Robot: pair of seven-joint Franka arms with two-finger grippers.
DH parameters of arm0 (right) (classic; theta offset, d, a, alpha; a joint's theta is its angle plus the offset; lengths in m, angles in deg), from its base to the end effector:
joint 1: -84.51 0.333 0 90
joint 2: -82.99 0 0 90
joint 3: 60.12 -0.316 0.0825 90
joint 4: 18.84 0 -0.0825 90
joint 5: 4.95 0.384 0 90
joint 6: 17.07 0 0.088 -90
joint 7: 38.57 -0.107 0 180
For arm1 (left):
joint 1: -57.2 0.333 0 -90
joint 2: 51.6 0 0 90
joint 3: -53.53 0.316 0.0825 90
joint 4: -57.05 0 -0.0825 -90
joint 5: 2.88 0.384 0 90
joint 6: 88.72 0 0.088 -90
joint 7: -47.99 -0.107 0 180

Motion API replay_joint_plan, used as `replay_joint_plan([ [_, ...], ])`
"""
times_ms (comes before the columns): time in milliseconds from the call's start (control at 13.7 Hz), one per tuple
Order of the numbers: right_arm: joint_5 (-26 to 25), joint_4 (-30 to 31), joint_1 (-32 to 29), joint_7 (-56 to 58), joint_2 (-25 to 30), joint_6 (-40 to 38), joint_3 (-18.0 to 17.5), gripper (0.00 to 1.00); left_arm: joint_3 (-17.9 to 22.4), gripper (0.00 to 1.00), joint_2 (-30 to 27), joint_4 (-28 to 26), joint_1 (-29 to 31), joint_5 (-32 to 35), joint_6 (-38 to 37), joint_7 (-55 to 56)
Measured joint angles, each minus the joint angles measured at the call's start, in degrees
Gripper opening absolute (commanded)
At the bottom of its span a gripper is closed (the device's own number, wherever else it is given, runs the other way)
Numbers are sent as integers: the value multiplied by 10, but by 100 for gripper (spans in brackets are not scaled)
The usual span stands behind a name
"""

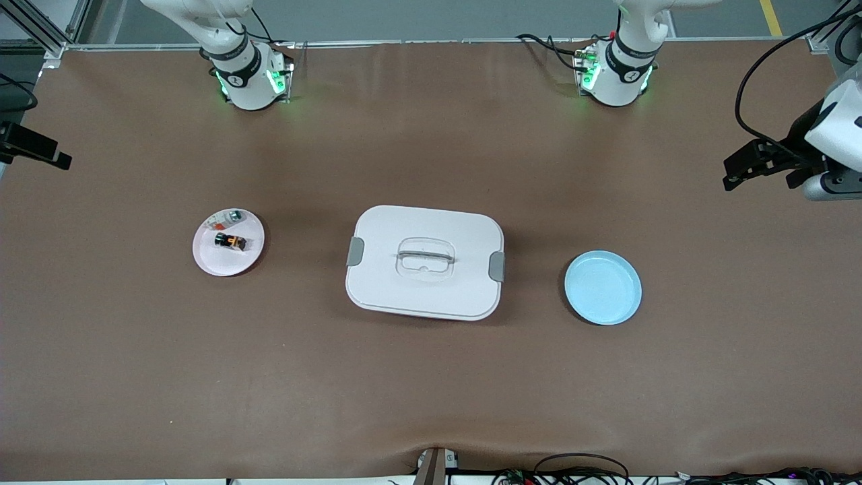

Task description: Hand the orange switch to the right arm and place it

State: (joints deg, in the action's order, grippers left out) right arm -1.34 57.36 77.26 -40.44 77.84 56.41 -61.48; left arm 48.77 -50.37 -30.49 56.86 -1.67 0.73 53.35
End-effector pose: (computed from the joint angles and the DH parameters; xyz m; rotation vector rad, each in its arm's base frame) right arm 0.5481 -0.0492 0.6619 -3.0605 0.1863 0.2073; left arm 0.5587 -0.0470 0.6320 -3.1233 -0.0076 -0.0213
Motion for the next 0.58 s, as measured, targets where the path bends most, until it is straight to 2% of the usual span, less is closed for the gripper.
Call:
replay_joint_plan([
  [585, 0, 25, 12, 15, 6, 1, -4, 100, 0, 100, 0, 0, -1, -3, 0, -3],
])
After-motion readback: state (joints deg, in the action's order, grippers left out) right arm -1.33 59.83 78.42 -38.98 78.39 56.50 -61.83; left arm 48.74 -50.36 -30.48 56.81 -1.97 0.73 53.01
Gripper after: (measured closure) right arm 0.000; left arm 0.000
